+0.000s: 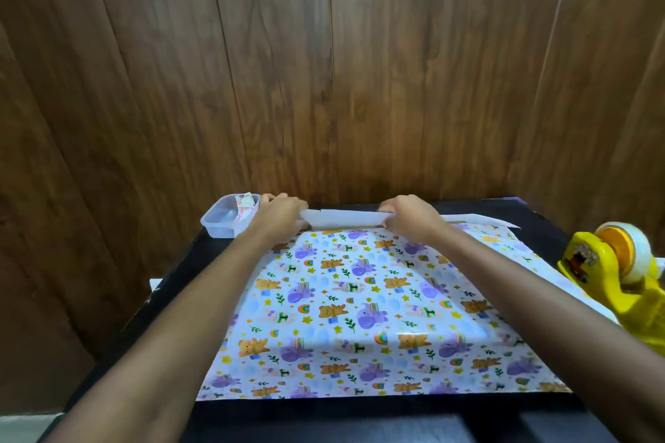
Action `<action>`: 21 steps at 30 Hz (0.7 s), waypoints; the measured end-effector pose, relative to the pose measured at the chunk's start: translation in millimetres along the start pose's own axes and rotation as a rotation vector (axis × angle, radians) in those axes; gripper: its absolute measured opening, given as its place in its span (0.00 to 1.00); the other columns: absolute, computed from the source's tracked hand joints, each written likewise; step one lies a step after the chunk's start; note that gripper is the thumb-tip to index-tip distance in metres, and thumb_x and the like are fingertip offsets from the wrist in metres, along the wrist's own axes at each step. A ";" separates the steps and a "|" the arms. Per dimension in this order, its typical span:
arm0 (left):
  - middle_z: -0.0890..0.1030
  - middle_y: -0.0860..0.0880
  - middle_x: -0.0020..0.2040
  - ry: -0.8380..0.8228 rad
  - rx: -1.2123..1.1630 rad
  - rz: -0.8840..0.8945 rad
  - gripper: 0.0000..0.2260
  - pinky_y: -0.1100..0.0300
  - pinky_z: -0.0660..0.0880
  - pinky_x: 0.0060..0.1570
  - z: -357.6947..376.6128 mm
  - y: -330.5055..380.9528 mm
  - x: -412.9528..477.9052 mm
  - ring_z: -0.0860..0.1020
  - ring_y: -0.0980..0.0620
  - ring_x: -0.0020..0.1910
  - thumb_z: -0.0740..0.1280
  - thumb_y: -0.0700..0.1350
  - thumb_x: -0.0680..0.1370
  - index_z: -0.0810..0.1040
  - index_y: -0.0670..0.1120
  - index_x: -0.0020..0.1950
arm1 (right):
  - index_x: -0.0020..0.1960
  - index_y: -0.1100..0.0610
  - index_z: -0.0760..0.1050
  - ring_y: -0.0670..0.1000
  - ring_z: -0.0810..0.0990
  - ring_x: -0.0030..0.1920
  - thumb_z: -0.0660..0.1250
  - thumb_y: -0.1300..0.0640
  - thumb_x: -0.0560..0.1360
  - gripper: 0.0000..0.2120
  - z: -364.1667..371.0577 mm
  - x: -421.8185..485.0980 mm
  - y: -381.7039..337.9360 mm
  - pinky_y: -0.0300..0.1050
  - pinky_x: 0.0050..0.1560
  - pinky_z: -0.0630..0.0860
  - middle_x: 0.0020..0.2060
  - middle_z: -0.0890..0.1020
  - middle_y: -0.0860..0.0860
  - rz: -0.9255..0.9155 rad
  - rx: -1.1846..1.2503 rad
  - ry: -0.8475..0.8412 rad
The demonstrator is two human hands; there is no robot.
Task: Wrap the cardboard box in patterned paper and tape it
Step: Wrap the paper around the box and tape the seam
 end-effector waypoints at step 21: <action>0.78 0.47 0.52 0.089 0.353 0.054 0.11 0.55 0.67 0.51 -18.4 -18.8 -52.4 0.75 0.46 0.54 0.59 0.36 0.76 0.75 0.43 0.56 | 0.59 0.55 0.77 0.57 0.79 0.50 0.56 0.65 0.79 0.15 2.1 -13.5 21.9 0.47 0.44 0.74 0.50 0.82 0.56 0.087 -0.078 0.077</action>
Point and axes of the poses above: each hand's wrist, its own x-axis towards the middle knuckle, its own z-axis out of the palm, y = z × x, the point moved 2 cm from there along x, towards the middle knuckle
